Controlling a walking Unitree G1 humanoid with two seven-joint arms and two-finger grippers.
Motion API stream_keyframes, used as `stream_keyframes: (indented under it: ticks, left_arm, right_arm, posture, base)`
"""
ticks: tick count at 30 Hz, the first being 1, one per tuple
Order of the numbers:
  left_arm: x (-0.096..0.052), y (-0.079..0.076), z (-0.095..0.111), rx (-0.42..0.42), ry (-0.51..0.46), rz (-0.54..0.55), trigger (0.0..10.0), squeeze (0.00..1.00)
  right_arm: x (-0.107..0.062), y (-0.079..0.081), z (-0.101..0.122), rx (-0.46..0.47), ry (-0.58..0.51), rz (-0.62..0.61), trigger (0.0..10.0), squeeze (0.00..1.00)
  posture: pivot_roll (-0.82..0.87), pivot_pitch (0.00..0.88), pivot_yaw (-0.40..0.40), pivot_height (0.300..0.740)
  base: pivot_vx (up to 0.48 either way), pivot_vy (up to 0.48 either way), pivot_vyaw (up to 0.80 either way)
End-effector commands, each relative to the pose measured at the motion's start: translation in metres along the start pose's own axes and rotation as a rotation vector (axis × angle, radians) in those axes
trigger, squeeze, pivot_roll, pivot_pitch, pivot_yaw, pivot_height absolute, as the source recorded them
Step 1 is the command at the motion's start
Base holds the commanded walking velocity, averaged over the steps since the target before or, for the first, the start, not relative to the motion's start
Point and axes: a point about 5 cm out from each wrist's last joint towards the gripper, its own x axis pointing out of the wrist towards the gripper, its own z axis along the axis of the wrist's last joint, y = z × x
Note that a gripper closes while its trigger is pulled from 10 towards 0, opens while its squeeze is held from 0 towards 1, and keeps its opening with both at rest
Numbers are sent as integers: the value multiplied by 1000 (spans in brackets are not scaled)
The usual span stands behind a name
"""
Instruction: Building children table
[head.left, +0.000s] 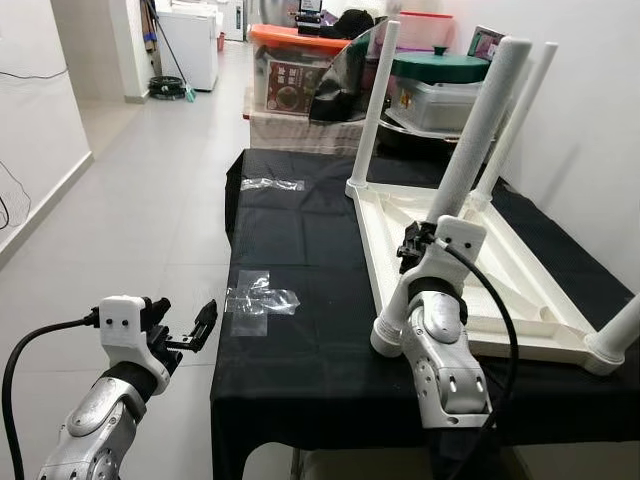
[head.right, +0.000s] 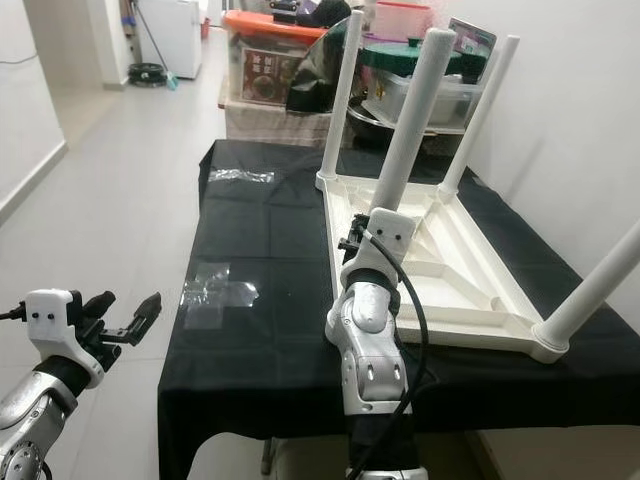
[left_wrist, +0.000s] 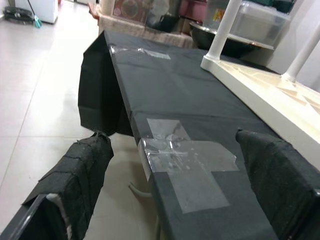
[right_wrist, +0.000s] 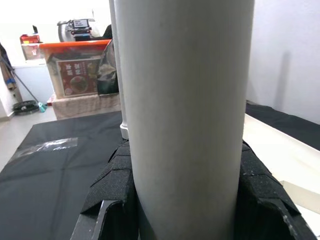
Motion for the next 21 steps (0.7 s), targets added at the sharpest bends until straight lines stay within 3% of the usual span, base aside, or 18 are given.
stream_keyframes:
  ticks: [1,2,3,4,8,9,10,21]
  left_arm:
    - [0,-2,0,6,-1,-16,10000,0]
    - [0,-2,0,6,-1,-16,10000,0]
    - [0,-2,0,6,-1,-16,10000,0]
    - [0,-2,0,7,0,-17,10000,0]
    - [0,-2,0,8,0,-17,10000,0]
    - [0,-2,0,8,0,-18,10000,0]
    - [1,-2,0,8,0,-18,10000,0]
    - [0,-3,0,10,0,-19,10000,0]
  right_arm:
    - [-1,-22,-25,17,125,-111,10000,0]
    - [0,-22,-25,18,125,-109,9333,0]
    - [0,-22,-25,18,125,-109,9333,0]
    - [0,-22,-25,18,125,-108,4824,0]
    - [0,-22,-25,19,125,-107,4824,0]
    - [0,-22,-25,19,126,-106,5412,0]
    - [0,-22,-25,19,129,-107,10000,0]
    - [0,-21,-26,24,139,-100,10000,0]
  posture:
    - [68,0,-76,740]
    - [67,0,-76,740]
    - [67,0,-76,740]
    - [67,0,-76,740]
    - [67,0,-76,740]
    - [67,0,-76,740]
    - [67,0,-76,740]
    - [68,0,-77,740]
  base:
    - [0,0,0]
    - [0,0,0]
    - [0,0,0]
    - [0,0,0]
    - [0,0,0]
    - [0,0,0]
    - [0,0,0]
    - [0,0,0]
